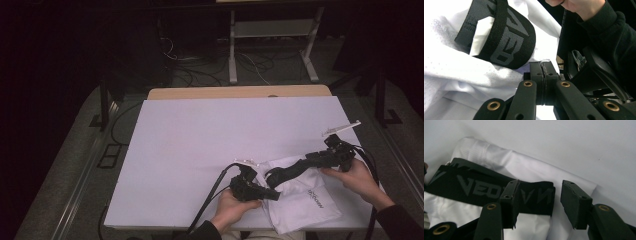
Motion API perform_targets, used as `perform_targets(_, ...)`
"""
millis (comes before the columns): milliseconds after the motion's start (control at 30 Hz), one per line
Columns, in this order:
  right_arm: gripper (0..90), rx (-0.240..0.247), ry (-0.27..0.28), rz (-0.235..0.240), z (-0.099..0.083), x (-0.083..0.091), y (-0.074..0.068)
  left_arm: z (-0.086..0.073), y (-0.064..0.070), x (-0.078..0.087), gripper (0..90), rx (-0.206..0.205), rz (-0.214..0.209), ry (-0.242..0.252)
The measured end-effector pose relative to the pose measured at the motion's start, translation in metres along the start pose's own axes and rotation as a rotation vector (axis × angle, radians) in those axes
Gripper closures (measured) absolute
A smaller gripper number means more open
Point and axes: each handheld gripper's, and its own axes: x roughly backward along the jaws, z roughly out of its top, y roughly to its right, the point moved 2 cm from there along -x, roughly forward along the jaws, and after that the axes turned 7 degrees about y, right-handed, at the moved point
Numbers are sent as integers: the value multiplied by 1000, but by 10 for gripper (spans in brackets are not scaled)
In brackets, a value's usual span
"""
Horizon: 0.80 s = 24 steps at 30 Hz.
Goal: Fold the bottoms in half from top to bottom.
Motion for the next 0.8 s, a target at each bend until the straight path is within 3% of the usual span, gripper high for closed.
perform_targets(667,480,-73,-82,59,-1,-21,14,-1,-1,-1,880,6,-6,9)
perform_targets(800,525,-75,-82,73,-1,-23,14,-1,-1,-2,880,7,-9,12)
